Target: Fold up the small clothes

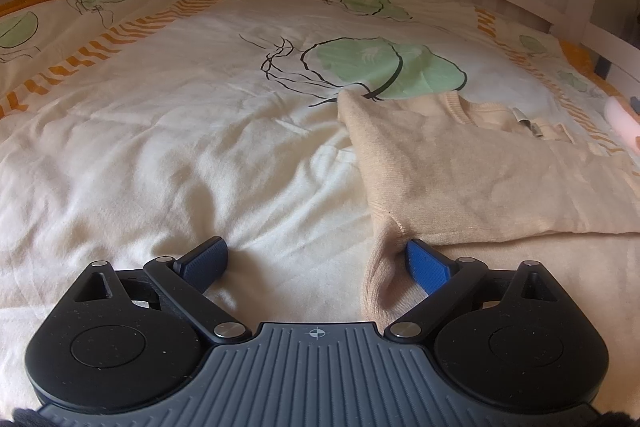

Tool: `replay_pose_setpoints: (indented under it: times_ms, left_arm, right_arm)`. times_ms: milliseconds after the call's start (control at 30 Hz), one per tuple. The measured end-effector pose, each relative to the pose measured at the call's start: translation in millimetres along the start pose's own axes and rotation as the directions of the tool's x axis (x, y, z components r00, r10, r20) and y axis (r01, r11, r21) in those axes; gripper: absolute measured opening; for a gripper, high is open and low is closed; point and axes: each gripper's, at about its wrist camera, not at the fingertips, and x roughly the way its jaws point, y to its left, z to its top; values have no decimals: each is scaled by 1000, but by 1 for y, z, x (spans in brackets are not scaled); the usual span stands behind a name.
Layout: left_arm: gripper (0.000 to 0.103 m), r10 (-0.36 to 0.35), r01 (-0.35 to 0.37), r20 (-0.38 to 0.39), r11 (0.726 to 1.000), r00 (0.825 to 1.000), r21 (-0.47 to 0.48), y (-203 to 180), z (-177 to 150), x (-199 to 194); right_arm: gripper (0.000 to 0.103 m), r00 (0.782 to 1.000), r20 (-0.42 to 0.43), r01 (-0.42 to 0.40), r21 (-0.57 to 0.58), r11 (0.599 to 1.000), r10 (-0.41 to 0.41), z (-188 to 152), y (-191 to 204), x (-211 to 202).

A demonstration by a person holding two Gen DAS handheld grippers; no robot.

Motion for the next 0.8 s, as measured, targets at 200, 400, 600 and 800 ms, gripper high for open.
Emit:
replay_pose_setpoints:
  times_ms: [200,400,600,800]
  left_arm:
    - [97,-33,34,-48,999,998,6,-3,-4,-14]
    - [97,-82,80,-119,996,989,-29,-3,-9,-40]
    - [97,-116,110,-153,993,981,-49,-7,-19,-78]
    - [97,-180,172,-214,983,960,-56,-13,-37,-115]
  right_arm:
    - [54,995,-13,-99,-22,995,99,-27,3,-53]
    - [56,984,-89,-152,37,988,155,-64,-4,-87]
    - [56,975,-122,-185,13,983,186,-90,2,-112]
    - [61,954,-165,-266,-76,961,251,-101,17,-114]
